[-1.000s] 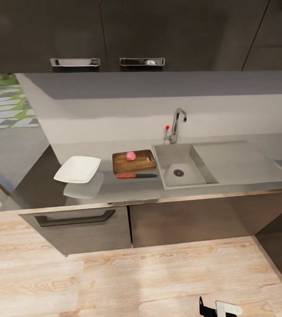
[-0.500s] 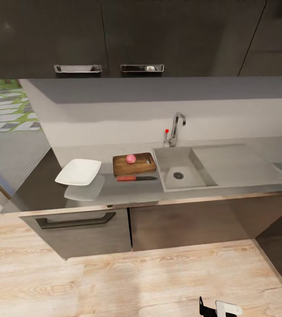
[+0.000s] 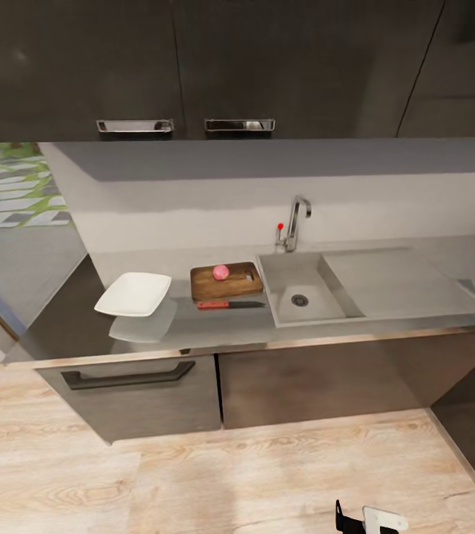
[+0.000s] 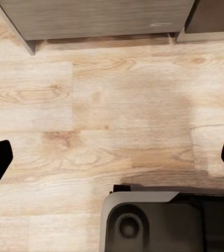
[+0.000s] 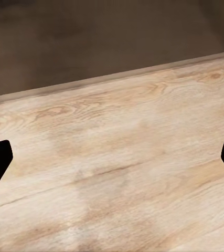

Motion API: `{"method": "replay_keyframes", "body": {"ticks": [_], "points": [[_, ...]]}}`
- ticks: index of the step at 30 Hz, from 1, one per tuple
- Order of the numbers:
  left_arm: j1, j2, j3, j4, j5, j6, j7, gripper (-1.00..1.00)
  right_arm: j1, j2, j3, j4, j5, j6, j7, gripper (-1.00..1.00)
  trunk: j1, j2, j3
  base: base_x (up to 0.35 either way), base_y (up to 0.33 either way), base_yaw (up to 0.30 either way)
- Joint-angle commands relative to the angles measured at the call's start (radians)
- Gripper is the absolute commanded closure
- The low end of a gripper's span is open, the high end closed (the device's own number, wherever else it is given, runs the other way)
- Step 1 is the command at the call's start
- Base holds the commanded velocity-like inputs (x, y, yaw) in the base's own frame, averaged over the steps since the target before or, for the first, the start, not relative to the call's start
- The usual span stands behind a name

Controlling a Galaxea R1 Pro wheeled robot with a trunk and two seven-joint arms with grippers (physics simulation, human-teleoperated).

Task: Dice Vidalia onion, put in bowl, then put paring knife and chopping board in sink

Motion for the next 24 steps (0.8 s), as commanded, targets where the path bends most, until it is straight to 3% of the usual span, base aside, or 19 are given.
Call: {"method": "replay_keyframes", "body": {"ticks": [1, 24], "points": [[0.0, 0.001, -0.002, -0.001, 0.008, -0.002, 0.002, -1.0, -0.001, 0.001, -0.004, 0.001, 0.011, -0.002, -0.006, -1.0, 0.001, -0.002, 0.0, 0.0, 0.0, 0.0], [0.0, 0.001, -0.002, 0.0, 0.007, -0.002, 0.002, -1.0, -0.001, 0.002, -0.004, 0.001, 0.012, -0.002, -0.006, -1.0, 0.001, -0.002, 0.037, 0.0, 0.0, 0.0]]}}
